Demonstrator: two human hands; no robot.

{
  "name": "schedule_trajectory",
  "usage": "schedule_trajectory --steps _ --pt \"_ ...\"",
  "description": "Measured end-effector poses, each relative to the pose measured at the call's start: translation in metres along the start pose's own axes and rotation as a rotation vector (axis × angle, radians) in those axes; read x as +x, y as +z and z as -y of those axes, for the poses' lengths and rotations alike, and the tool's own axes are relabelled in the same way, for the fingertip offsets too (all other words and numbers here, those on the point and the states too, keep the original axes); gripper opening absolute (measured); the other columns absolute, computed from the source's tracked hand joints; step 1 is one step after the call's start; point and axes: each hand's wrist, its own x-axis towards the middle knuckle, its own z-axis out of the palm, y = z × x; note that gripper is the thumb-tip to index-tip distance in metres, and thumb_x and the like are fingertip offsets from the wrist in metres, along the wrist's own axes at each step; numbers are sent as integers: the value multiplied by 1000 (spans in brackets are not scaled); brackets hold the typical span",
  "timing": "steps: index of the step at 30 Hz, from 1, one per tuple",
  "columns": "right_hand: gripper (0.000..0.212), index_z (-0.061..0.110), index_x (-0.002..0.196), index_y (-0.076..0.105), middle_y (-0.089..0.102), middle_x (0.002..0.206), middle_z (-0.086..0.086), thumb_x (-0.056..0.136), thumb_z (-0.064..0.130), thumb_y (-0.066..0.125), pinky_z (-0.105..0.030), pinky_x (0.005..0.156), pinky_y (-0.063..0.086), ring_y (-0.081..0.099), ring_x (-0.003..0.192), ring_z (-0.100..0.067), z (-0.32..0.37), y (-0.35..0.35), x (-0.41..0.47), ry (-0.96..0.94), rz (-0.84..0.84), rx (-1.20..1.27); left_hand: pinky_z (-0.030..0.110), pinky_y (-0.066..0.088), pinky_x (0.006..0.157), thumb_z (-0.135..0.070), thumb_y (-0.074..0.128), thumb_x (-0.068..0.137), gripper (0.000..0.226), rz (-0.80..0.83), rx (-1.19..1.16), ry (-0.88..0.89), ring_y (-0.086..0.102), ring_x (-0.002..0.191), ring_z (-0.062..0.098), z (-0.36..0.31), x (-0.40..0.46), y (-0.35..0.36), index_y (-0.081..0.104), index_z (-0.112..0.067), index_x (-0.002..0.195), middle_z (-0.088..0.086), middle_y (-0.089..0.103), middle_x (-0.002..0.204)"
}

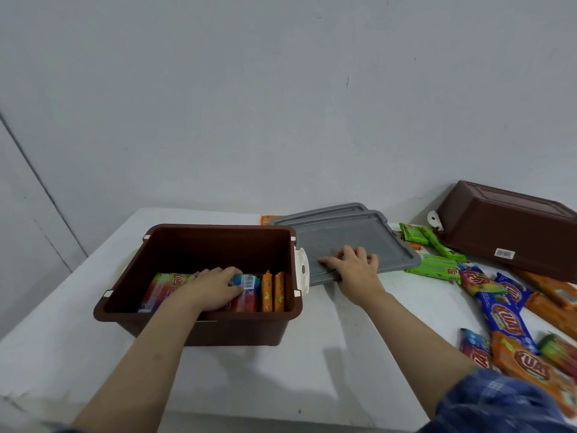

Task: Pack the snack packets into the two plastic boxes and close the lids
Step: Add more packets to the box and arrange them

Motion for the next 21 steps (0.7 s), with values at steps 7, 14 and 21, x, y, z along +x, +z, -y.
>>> schedule_trajectory --steps 7,14,21 --pt "56 37 143 36 45 140 -2 92 24 58 -49 110 22 38 129 -28 0 14 8 -39 -41 -146 44 33 108 -44 43 98 48 -7 -21 3 41 126 24 1 0 2 32 -32 143 4 45 138" --pt "54 30 146 36 48 145 -2 95 23 54 -43 107 34 46 127 -27 -5 13 18 -46 -75 -147 44 32 108 -44 44 97 45 -7 -40 -11 40 125 24 2 4 0 35 -34 140 4 46 136" --pt "60 25 148 38 46 148 -8 93 9 56 -45 106 37 48 128 -34 -15 -10 11 -56 -182 -134 44 33 106 -45 44 97 45 16 -43 -26 40 124 25 5 8 1 35 -35 140 4 46 135"
